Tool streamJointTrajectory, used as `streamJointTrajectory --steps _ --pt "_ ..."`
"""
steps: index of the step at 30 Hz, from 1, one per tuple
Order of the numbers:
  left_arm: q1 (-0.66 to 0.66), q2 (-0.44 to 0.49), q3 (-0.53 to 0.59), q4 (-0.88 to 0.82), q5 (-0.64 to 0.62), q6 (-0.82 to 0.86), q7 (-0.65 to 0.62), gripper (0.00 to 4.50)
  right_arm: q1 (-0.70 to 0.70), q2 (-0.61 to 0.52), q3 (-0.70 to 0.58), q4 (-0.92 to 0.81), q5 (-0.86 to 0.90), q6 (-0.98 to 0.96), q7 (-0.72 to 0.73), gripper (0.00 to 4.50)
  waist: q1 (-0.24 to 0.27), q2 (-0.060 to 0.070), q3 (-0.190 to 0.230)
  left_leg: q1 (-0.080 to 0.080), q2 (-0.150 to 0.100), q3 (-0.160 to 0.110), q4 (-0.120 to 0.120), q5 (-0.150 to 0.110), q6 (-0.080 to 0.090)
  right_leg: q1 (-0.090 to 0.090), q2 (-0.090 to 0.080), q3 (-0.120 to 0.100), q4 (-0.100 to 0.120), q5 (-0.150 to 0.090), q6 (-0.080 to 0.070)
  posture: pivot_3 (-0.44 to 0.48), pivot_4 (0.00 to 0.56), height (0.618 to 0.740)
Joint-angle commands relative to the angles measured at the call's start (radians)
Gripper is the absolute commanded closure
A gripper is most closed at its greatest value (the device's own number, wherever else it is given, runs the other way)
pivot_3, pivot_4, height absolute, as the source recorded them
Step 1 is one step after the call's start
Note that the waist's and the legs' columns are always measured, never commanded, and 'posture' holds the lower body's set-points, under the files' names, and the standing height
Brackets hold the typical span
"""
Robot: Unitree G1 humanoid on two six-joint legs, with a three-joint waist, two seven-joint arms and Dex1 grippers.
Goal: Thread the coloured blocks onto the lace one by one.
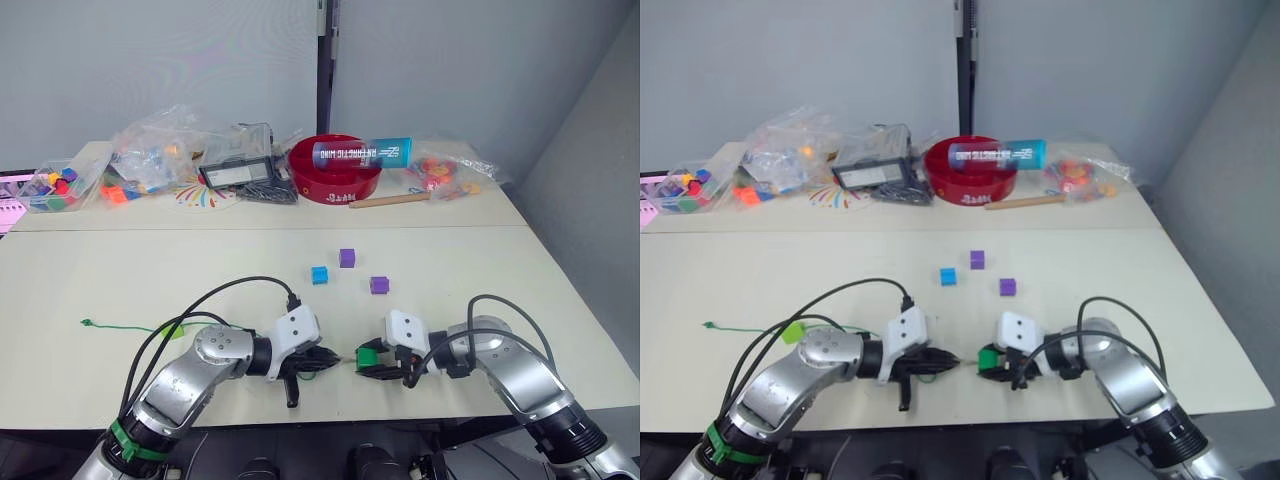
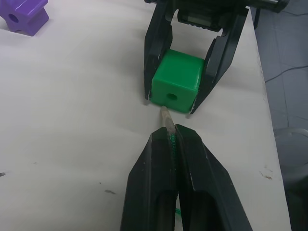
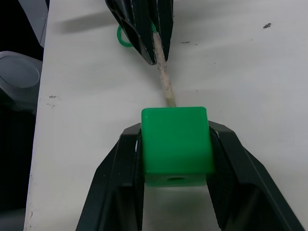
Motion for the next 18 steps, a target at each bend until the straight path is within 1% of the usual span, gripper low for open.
streamJointTrajectory --steps 1,7,12,18 --pt "-0.011 -0.022 -0.025 -0.006 -0.013 -0.011 -0.005 4.50 0.008 0.022 0.032 -0.023 0.000 0.031 -0.018 3.32 -0.001 0.000 0.000 0.000 0.000 0.000 0.000 0.000 0.000 0.000 0.000 0.000 0.000 0.000 0.000 0.000 0.150 0.731" --pt "-0.004 -0.018 -0.040 0.021 0.000 -0.034 -0.016 4.50 0.011 0.043 0.024 -0.047 0.010 0.057 -0.038 3.32 -0.003 0.000 0.000 0.001 0.000 0.000 0.000 0.000 0.000 0.000 0.000 0.000 0.000 0.001 0.000 0.000 0.150 0.731" --pt "0.020 0.021 -0.045 0.046 0.017 -0.077 -0.043 4.50 0.044 0.040 0.005 -0.044 0.013 0.042 -0.050 3.32 -0.004 0.000 0.000 0.001 0.000 0.000 0.000 0.000 0.000 0.000 0.001 0.000 0.000 0.001 0.001 0.000 0.150 0.731" --pt "0.055 0.025 0.031 0.014 -0.051 -0.073 -0.056 4.50 0.094 0.024 -0.005 0.008 0.003 -0.037 -0.045 3.32 -0.004 0.000 0.000 0.000 0.000 0.000 0.000 0.000 0.000 -0.001 0.001 0.000 0.000 0.001 0.001 0.000 0.150 0.731"
